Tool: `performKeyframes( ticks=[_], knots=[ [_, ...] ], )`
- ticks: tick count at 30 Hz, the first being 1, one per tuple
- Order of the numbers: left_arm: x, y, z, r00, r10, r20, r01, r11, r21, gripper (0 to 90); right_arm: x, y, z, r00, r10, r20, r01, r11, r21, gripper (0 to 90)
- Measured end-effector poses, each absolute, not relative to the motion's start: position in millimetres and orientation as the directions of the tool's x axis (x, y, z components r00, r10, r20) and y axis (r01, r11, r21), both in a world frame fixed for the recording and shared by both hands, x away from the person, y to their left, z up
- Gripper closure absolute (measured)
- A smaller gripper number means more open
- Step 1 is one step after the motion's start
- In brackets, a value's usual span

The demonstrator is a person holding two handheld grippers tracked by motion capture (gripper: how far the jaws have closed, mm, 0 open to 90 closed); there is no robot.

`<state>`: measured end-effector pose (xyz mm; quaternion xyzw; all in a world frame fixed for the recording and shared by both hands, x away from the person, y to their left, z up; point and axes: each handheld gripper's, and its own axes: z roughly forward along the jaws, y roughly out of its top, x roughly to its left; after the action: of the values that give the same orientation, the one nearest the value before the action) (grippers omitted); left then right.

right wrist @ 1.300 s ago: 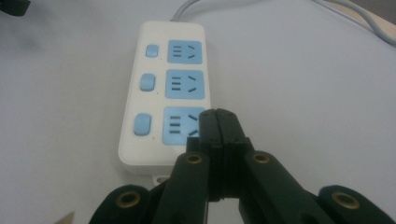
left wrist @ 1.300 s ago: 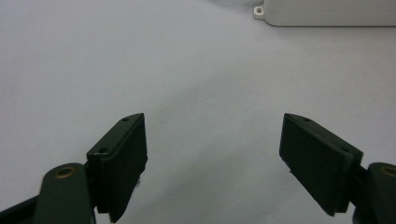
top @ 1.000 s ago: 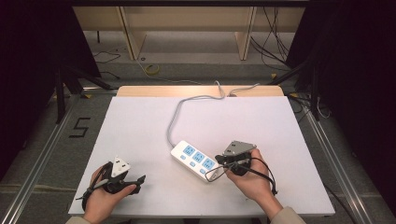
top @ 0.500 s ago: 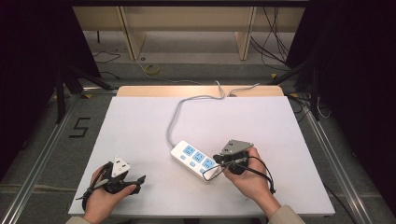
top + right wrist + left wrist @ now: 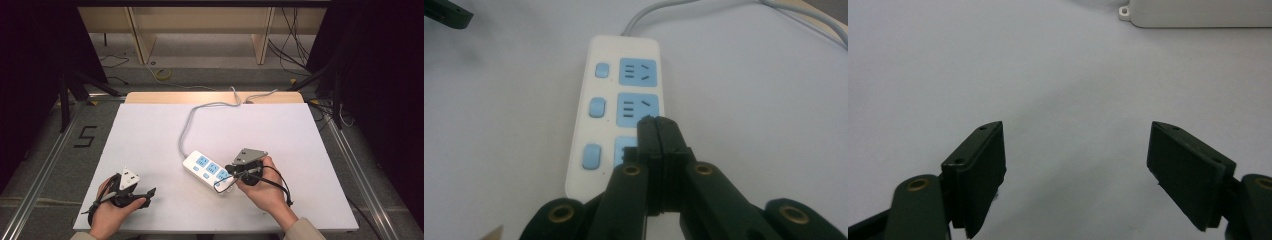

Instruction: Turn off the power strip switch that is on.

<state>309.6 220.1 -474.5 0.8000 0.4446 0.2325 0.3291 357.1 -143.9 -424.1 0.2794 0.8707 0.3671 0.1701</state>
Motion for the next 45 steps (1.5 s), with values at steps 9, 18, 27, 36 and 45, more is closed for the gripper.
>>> performKeyframes(
  ticks=[9,18,27,36,45],
  knots=[
    [309,220,-474,0.498,0.863,0.082,0.559,-0.392,0.731,23.2,359,-140,-423,-0.793,0.601,-0.095,0.354,0.583,0.732,90.0],
    [310,220,-474,0.499,0.862,0.083,0.558,-0.393,0.731,23.2,360,-136,-422,-0.798,0.595,-0.093,0.351,0.585,0.731,90.0],
    [309,220,-474,0.499,0.862,0.083,0.558,-0.393,0.731,23.2,361,-134,-422,-0.801,0.592,-0.092,0.351,0.588,0.729,90.0],
    [309,220,-474,0.499,0.862,0.083,0.557,-0.393,0.731,23.3,362,-131,-421,-0.803,0.589,-0.088,0.353,0.589,0.727,90.0],
    [309,220,-474,0.5,0.862,0.083,0.557,-0.393,0.732,23.3,363,-128,-420,-0.807,0.584,-0.088,0.349,0.593,0.726,90.0]
  ],
)
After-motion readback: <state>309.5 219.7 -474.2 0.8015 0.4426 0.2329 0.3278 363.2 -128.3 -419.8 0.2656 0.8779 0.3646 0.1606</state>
